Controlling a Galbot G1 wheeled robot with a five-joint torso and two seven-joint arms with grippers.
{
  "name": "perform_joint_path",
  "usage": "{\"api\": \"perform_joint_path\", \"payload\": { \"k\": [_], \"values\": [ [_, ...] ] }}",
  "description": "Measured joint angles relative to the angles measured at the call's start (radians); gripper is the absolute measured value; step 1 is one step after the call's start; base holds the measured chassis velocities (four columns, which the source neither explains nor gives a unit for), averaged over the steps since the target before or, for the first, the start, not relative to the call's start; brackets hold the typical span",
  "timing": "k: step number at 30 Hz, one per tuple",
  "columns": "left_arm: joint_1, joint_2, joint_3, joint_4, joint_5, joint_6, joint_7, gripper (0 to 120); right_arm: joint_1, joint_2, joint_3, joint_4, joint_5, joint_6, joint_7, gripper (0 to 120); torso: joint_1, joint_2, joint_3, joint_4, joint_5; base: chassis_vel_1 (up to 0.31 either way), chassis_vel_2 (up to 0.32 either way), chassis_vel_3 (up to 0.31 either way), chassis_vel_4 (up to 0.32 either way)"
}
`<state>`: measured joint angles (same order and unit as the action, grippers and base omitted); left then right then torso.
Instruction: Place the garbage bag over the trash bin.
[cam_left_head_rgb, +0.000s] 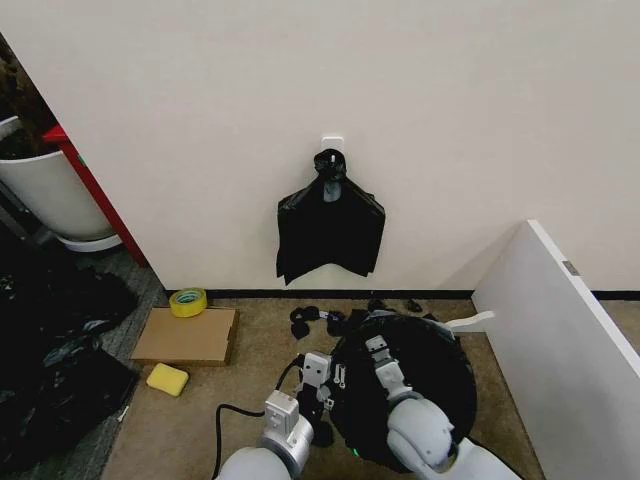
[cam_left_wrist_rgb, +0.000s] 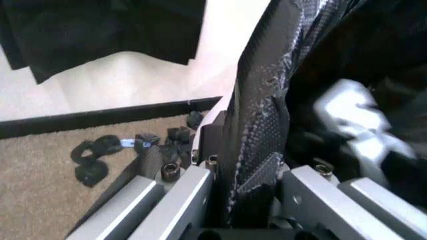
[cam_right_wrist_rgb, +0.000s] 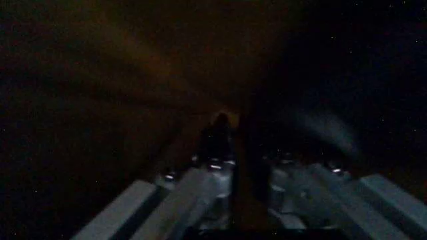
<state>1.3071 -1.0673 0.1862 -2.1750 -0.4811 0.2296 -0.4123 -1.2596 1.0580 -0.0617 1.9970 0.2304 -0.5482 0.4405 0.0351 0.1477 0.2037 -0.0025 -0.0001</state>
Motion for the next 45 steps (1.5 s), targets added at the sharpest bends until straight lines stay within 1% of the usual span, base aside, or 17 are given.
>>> {"api": "perform_joint_path", "payload": {
  "k": [4,6,8,10,13,14,16,18,21,22,26,29,35,40,42,44,45],
  "values": [
    [-0.034,-0.039,-0.020,0.030,-0.066,0.041,-0.030,0,-0.098,-0.022,0.031,0.121,0.083,0.010,-0.010,25,0.000,0.000,0.000,-0.0002,0.0000,0.000,0.000,0.000,0.000],
    [-0.037,-0.042,-0.022,0.034,-0.076,0.045,-0.033,0,-0.105,-0.024,0.033,0.133,0.087,0.014,-0.010,26,0.000,0.000,0.000,-0.0003,0.0000,0.000,0.000,0.000,0.000],
    [-0.038,-0.055,-0.051,0.047,-0.130,0.067,-0.054,0,-0.114,-0.037,0.038,0.173,0.095,0.037,-0.020,35,0.000,0.000,0.000,-0.0004,0.0000,0.000,0.000,0.000,0.000],
    [-0.026,-0.071,-0.104,0.058,-0.206,0.094,-0.087,0,-0.107,-0.057,0.039,0.217,0.098,0.066,-0.054,45,0.000,0.000,0.000,0.0003,0.0001,0.000,0.000,0.000,0.000],
    [-0.036,-0.089,-0.172,0.072,-0.390,0.163,-0.177,0,-0.124,-0.073,0.050,0.295,0.107,0.098,-0.090,56,0.000,0.000,0.000,0.0010,0.0004,0.000,0.000,0.000,0.000],
    [-0.036,-0.089,-0.172,0.072,-0.390,0.163,-0.177,0,-0.124,-0.073,0.050,0.295,0.107,0.098,-0.090,56,0.000,0.000,0.000,0.0010,0.0004,0.000,0.000,0.000,0.000],
    [-0.062,-0.092,-0.193,0.092,-0.475,0.191,-0.223,0,-0.161,-0.072,0.071,0.344,0.100,0.124,-0.095,64,0.000,0.000,0.000,0.0001,-0.0004,0.000,0.000,0.000,0.000],
    [-0.094,-0.092,-0.213,0.124,-0.526,0.205,-0.250,0,-0.239,-0.053,0.121,0.408,0.056,0.167,-0.100,75,0.000,0.000,0.000,-0.0003,0.0001,0.000,0.000,0.000,0.000],
    [-0.122,-0.095,-0.219,0.155,-0.588,0.226,-0.281,0,-0.334,-0.021,0.178,0.432,-0.049,0.242,-0.127,87,0.000,0.000,0.000,-0.0001,-0.0001,0.000,0.000,0.000,0.000],
    [-0.122,-0.095,-0.219,0.155,-0.588,0.226,-0.281,0,-0.334,-0.021,0.178,0.432,-0.049,0.242,-0.127,87,0.000,0.000,0.000,-0.0001,-0.0001,0.000,0.000,0.000,0.000],
    [-0.151,-0.110,-0.212,0.213,-0.623,0.235,-0.305,0,-0.422,0.026,0.210,0.413,-0.190,0.352,-0.156,98,0.000,0.000,0.000,0.0000,0.0000,0.000,0.000,0.000,0.000],
    [-0.177,-0.132,-0.199,0.259,-0.624,0.237,-0.315,0,-0.436,0.055,0.211,0.398,-0.208,0.365,-0.149,100,0.000,0.000,0.000,0.0000,0.0000,0.000,0.000,0.000,0.000],
    [-0.205,-0.155,-0.184,0.313,-0.603,0.231,-0.337,0,-0.423,0.063,0.208,0.388,-0.203,0.359,-0.144,100,0.000,0.000,0.000,0.0000,0.0000,0.000,0.000,0.000,0.000],
    [-0.211,-0.153,-0.184,0.328,-0.592,0.230,-0.343,0,-0.411,0.064,0.207,0.380,-0.197,0.352,-0.140,100,0.000,0.000,0.000,0.0001,-0.0001,0.000,0.000,0.000,0.000],
    [-0.211,-0.148,-0.186,0.329,-0.592,0.230,-0.339,2,-0.409,0.067,0.205,0.375,-0.196,0.352,-0.139,100,0.000,0.000,0.000,0.0001,0.0002,0.000,0.000,0.000,0.000],
    [-0.210,-0.141,-0.186,0.332,-0.588,0.229,-0.338,11,-0.408,0.070,0.204,0.373,-0.195,0.350,-0.139,100,0.000,0.000,0.000,0.0000,0.0000,0.000,0.000,0.000,0.000],
    [-0.210,-0.141,-0.186,0.332,-0.587,0.229,-0.339,11,-0.408,0.070,0.204,0.373,-0.195,0.349,-0.139,100,0.000,0.000,0.000,0.0000,0.0000,0.000,0.000,0.000,0.000]
  ]
}}
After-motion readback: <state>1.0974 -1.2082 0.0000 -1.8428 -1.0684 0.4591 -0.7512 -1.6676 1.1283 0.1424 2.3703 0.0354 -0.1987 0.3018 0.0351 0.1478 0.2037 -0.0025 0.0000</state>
